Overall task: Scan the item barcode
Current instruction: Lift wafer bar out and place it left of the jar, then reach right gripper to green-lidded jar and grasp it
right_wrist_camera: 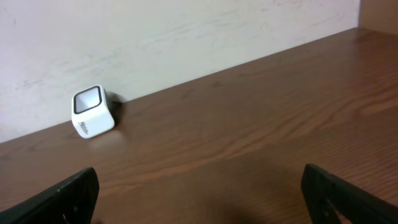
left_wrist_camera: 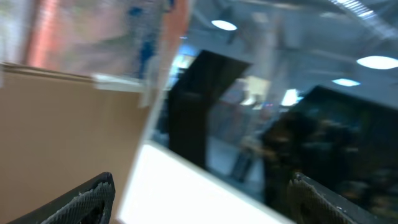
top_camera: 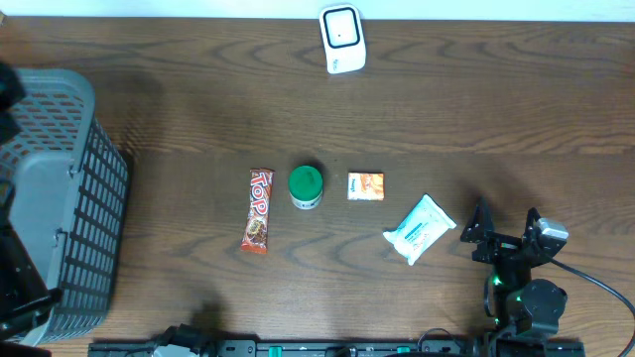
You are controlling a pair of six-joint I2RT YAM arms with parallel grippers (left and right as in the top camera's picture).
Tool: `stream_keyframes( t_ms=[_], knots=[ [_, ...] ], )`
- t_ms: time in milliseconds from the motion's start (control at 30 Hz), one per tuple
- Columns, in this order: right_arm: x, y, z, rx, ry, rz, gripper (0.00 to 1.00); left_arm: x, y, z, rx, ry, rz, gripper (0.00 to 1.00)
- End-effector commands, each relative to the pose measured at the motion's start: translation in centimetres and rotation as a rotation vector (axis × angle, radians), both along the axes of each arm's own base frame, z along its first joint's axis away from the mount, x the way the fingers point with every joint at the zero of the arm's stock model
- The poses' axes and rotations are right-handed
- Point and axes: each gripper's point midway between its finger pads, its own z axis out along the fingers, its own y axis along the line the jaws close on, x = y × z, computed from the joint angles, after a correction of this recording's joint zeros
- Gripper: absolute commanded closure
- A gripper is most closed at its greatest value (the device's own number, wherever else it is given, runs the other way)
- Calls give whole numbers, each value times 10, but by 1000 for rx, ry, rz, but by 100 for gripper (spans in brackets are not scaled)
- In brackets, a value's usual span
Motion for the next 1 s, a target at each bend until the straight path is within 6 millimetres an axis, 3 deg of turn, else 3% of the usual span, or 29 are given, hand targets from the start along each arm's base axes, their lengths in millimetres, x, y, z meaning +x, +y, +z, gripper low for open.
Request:
stream_keyframes(
  t_ms=[0,167,333,400,500,567,700,767,967],
  knots=[
    [0,1,-1,3,2,3,1,-4,20,-14,111,157,192,11],
    [0,1,1,2,-4,3,1,-3,18,-25,112,198,196,11],
    [1,16,-1,79,-3,81,1,3,16,-42,131,249,186,11],
    [1,29,4,136,-20,158,1,1,16,-49,134,257,186,11],
    [-9,76,14,271,-25,426,1,-11,19,-58,128,241,187,10],
    [-19,96,5,406,60,536,1,-24,22,-64,120,216,187,10],
    [-28,112,1,511,179,610,1,-45,28,-73,102,168,188,11],
    [-29,112,12,496,199,606,1,-55,30,-76,95,147,189,11],
    [-16,101,79,363,235,519,1,-83,38,-77,70,79,190,11]
  ],
)
